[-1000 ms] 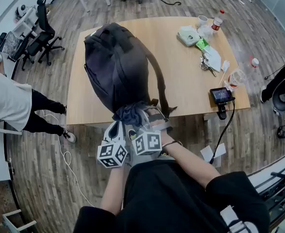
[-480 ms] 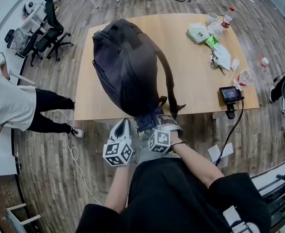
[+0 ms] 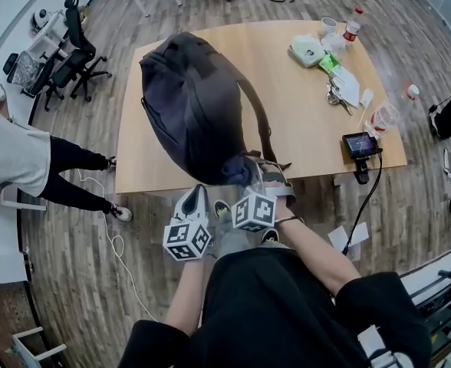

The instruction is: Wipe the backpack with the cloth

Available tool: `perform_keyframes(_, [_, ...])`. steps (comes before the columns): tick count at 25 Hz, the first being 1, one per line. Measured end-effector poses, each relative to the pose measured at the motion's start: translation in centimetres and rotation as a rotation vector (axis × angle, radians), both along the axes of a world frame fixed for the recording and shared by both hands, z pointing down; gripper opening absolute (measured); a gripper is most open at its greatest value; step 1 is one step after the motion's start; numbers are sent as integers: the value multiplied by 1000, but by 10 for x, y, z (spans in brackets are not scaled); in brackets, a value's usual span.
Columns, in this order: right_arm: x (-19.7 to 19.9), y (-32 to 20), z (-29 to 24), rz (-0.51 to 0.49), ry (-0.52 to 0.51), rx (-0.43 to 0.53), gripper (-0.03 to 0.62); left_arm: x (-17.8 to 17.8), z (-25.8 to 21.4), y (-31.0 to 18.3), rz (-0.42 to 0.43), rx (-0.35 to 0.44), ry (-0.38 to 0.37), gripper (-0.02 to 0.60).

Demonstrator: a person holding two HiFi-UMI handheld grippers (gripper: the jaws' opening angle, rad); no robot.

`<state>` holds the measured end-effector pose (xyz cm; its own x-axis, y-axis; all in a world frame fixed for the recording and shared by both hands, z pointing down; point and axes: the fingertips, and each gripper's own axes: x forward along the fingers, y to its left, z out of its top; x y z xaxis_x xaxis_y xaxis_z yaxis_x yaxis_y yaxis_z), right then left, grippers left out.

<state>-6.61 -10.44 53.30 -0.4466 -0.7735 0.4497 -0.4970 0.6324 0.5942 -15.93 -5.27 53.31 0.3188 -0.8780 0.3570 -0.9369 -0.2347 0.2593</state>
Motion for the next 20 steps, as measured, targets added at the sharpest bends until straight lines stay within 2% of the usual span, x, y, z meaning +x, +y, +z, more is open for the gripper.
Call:
perform_keyframes(3, [-42, 28, -7, -134, 4, 25, 103, -8, -4, 0, -17, 10, -2, 16])
perform_keyframes(5, [-75, 41, -30, -221, -30, 84, 102, -15, -6, 2, -35, 14, -2, 15])
perform_keyframes(7, [-94, 38, -58, -239, -68, 141, 103, -23, -12, 6, -55, 24, 2, 15])
perform_keyframes(9, [-96, 32, -74, -234, -106, 144, 103, -32, -17, 10, -70, 33, -4, 17])
perform_keyframes(12, [-70, 26, -85, -171, -139, 175, 102, -39, -18, 16, -75, 30, -12, 16])
perform_keyframes(17, [15, -21, -103, 56, -262, 213, 112, -30, -18, 10, -37, 29, -11, 15])
perform_keyframes(20, [37, -34, -132, 92, -266, 287, 111, -20, -17, 4, -16, 33, 0, 17])
